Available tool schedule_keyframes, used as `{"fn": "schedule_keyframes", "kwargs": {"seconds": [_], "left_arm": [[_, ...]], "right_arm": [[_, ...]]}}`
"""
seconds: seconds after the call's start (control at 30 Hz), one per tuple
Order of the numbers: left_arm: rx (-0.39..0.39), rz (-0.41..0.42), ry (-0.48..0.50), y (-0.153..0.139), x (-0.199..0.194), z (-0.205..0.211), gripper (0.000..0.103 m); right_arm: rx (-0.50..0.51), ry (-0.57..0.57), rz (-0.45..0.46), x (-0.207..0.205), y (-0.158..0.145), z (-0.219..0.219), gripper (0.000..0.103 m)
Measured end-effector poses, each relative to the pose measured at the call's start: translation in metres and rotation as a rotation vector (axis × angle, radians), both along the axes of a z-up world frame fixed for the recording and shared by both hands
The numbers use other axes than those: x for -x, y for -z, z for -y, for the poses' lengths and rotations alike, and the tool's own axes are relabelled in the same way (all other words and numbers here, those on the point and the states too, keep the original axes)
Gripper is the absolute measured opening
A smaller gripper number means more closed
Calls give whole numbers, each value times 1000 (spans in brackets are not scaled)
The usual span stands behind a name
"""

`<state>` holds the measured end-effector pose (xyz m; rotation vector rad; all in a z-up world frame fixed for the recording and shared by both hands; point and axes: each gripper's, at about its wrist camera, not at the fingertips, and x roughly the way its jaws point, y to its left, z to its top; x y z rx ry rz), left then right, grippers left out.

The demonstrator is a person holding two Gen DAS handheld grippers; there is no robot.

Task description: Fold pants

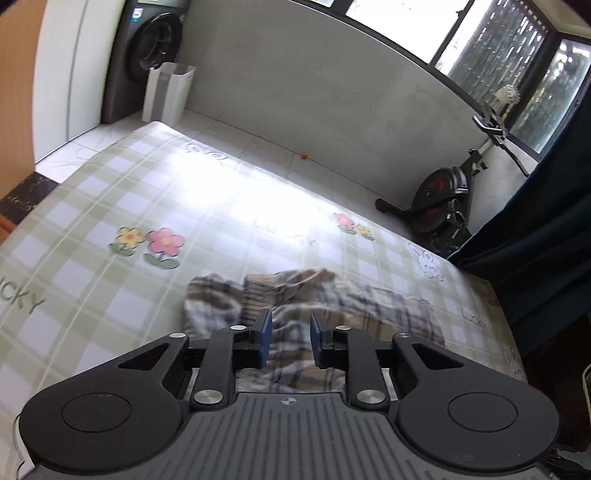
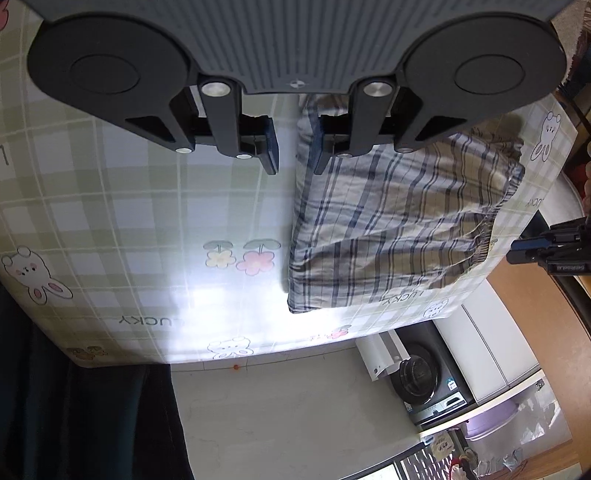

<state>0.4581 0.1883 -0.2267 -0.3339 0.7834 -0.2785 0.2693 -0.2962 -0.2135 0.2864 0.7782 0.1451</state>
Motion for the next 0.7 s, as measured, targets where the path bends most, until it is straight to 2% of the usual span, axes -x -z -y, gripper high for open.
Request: {"fn": "schedule_keyframes", "kwargs": {"seconds": [0.1, 0.27, 0.33, 0.5, 0.7], "left_arm": [[28, -35, 35, 10, -27, 18, 21], [-129, -74, 11, 39, -53, 41, 20], [-160, -86, -7, 49, -59, 40, 15], [-113, -103, -56, 59, -64, 30, 8], [-138, -103, -39, 53, -66, 31, 7]], "right_arm": [[16, -11, 15, -20, 1, -7, 23], [15, -47, 15, -41, 8, -19, 28], [25, -63, -2, -46, 14, -22, 29], [54, -94, -52, -52, 31, -26, 29], [63, -90, -54, -49, 35, -28, 34]]}}
